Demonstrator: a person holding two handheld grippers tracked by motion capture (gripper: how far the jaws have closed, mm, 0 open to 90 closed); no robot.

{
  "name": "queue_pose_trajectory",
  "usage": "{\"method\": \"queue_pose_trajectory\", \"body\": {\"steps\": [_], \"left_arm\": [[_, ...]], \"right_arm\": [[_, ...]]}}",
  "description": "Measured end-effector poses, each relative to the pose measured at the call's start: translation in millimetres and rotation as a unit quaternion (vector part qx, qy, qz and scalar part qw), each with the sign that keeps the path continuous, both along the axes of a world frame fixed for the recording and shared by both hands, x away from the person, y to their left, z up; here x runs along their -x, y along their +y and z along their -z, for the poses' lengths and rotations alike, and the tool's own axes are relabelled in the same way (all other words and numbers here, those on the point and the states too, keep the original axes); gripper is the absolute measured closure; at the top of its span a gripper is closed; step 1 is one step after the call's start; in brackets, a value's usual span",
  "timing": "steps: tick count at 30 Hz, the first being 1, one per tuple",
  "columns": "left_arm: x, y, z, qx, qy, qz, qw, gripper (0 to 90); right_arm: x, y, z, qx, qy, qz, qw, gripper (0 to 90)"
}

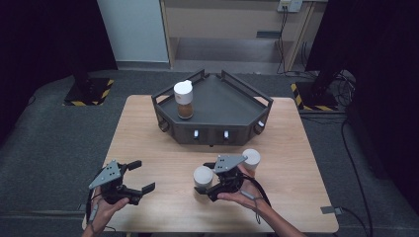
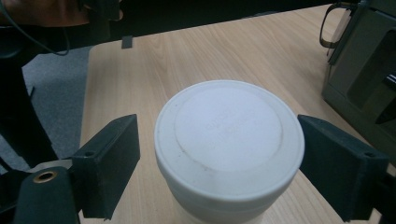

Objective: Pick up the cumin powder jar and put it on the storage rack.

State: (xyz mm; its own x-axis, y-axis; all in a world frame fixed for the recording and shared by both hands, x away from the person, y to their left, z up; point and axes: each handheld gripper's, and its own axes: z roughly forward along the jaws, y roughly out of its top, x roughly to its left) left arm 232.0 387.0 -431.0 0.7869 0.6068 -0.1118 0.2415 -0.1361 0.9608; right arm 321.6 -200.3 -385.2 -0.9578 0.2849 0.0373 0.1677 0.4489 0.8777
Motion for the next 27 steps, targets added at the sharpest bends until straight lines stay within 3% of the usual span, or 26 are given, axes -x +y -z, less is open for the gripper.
{"method": "queue_pose_trajectory", "body": {"steps": [5,12,27], "left_arm": [[0.8,0.4,0.3,0.001,0.000,-0.003,1.0000,1.3],[0.2,0.4,0.3,0.001,0.000,-0.002,1.0000,1.4],[0.1,1.5,0.3,0.002,0.000,-0.001,1.0000,1.3]], "right_arm": [[1.9,-0.4,1.0,0.000,-0.012,0.001,0.9999,33.7],[4.5,0.2,0.8,0.002,-0.019,0.003,0.9998,33.9],[-2.4,3.2,-8.0,0.017,-0.011,-0.015,0.9997,34.0]]}}
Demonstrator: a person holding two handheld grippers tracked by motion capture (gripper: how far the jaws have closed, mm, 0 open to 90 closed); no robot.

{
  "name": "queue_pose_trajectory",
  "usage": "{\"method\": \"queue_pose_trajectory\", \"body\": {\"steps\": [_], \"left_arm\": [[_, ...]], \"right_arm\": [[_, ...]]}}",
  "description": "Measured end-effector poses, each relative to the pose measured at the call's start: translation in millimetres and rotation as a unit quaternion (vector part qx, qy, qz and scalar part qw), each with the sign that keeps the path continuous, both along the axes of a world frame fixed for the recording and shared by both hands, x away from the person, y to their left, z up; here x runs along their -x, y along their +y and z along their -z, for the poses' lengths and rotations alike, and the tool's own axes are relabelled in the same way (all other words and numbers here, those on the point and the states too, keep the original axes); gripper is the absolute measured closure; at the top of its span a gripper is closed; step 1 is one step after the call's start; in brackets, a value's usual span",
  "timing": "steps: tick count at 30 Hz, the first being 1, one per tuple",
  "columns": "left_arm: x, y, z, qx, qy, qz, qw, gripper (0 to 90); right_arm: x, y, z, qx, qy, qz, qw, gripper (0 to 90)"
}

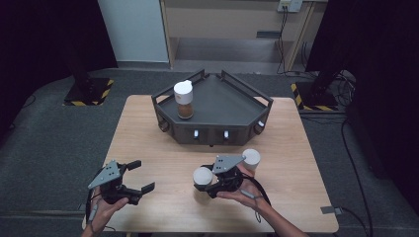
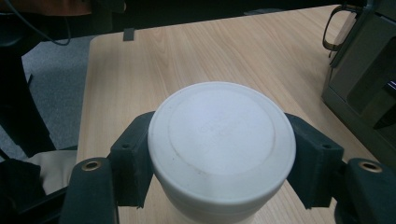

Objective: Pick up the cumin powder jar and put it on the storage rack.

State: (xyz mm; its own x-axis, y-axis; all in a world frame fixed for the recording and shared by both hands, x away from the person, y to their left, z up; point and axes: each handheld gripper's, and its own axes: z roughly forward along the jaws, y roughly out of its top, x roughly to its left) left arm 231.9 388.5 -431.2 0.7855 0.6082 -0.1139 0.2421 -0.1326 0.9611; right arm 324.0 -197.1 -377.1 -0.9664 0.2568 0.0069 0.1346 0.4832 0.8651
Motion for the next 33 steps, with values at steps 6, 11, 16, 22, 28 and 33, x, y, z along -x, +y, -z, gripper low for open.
{"method": "queue_pose_trajectory", "body": {"steps": [6,11,16,22,28,33], "left_arm": [[-0.4,0.3,0.2,0.000,0.000,0.000,1.0000,1.3],[-0.4,0.3,0.3,0.000,0.001,0.000,1.0000,1.3],[-0.7,0.2,0.4,0.001,0.002,0.001,1.0000,1.3],[-0.7,-0.1,0.4,0.001,0.002,0.001,1.0000,1.3],[-0.8,0.1,0.6,0.002,0.002,0.000,1.0000,1.2],[-0.8,0.2,0.7,0.002,0.002,0.001,1.0000,1.2]], "right_arm": [[-4.4,-1.8,-7.7,-0.003,0.003,-0.008,1.0000,34.0],[-11.5,-4.6,-15.9,-0.009,0.009,-0.017,0.9998,34.0],[-15.6,-7.4,-24.8,-0.010,0.008,-0.021,0.9997,34.0],[-21.7,-11.1,-34.0,-0.010,0.010,-0.028,0.9995,34.0],[-25.5,-13.5,-45.1,-0.008,0.011,-0.027,0.9995,34.0],[-28.5,-15.6,-55.9,-0.010,0.011,-0.020,0.9997,34.0]]}}
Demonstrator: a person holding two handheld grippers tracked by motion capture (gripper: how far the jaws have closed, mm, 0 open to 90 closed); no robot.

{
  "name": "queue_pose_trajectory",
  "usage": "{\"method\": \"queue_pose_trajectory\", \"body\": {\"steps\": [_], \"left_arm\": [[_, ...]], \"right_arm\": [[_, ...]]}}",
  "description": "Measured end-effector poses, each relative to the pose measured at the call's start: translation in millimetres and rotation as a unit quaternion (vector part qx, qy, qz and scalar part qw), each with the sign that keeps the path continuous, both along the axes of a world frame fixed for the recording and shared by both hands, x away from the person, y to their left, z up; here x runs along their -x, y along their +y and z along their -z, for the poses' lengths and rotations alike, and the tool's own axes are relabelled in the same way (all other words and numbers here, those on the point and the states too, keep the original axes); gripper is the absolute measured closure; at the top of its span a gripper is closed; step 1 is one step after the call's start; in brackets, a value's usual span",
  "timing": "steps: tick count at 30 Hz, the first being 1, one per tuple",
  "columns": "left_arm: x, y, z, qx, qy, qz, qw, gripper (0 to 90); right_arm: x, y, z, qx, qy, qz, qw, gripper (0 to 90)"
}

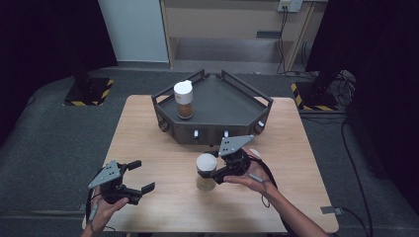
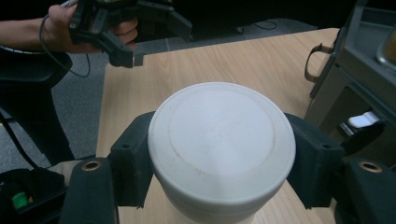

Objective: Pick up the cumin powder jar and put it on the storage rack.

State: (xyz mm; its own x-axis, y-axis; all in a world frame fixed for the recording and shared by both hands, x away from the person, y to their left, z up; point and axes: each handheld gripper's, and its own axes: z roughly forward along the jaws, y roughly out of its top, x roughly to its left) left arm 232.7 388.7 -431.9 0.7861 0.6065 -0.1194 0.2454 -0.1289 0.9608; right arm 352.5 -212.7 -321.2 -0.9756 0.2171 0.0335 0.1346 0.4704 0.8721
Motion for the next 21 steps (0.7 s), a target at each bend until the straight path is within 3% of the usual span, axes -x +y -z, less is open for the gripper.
{"method": "queue_pose_trajectory", "body": {"steps": [8,21], "left_arm": [[0.1,0.0,-0.1,0.000,0.000,0.000,1.0000,1.2],[-0.3,0.5,0.4,0.001,0.000,0.001,1.0000,1.3]], "right_arm": [[-5.9,-0.5,-19.1,-0.003,0.001,0.013,0.9999,34.0],[-19.2,1.6,-62.3,0.003,-0.006,0.046,0.9989,34.0]]}}
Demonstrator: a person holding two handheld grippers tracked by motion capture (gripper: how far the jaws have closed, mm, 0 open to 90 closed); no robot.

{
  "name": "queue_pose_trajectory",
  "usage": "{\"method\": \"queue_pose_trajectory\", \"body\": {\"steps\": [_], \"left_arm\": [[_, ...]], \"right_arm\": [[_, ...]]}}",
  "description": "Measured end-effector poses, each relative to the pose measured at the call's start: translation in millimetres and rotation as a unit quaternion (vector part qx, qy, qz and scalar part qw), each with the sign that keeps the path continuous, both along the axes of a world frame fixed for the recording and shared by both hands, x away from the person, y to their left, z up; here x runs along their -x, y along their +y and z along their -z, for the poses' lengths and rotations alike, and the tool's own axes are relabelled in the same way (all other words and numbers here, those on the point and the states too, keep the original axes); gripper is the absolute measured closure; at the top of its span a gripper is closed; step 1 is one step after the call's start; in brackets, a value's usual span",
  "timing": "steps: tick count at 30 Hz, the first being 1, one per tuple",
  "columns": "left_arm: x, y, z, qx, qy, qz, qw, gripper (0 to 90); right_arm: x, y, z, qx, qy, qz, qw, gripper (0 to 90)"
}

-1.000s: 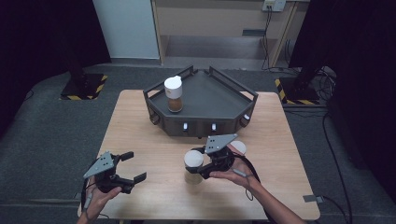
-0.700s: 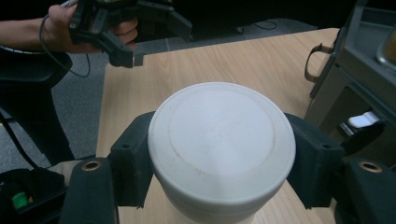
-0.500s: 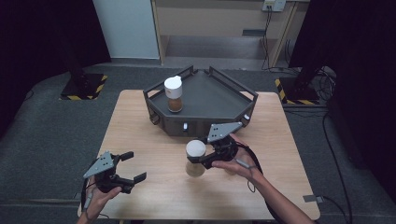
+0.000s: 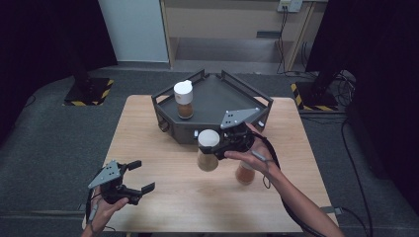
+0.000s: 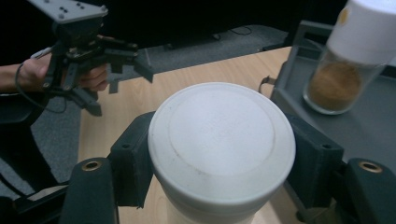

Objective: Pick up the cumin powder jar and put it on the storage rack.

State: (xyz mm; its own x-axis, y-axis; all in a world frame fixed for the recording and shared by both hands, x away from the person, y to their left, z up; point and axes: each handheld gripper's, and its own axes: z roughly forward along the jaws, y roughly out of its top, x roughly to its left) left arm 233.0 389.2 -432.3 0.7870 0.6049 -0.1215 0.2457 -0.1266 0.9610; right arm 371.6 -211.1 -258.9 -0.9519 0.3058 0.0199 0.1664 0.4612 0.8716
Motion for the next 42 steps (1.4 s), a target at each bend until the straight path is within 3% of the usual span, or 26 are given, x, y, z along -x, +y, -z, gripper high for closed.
{"method": "queue_pose_trajectory", "body": {"steps": [9,19,29,42], "left_arm": [[-0.1,0.4,0.1,0.000,0.000,0.000,1.0000,1.2],[-0.9,0.5,0.4,0.000,0.002,0.002,1.0000,1.2],[-1.0,0.7,0.5,0.001,0.002,0.002,1.0000,1.2],[-1.0,0.7,0.3,-0.001,0.001,0.002,1.0000,1.3]], "right_arm": [[-13.5,-0.5,-30.2,-0.002,-0.005,0.026,0.9996,34.1],[-25.1,3.9,-51.9,0.009,-0.009,0.059,0.9982,34.1],[-34.5,10.2,-55.6,0.010,-0.012,0.100,0.9949,34.1],[-45.8,24.8,-55.2,0.013,-0.014,0.171,0.9851,34.0]]}}
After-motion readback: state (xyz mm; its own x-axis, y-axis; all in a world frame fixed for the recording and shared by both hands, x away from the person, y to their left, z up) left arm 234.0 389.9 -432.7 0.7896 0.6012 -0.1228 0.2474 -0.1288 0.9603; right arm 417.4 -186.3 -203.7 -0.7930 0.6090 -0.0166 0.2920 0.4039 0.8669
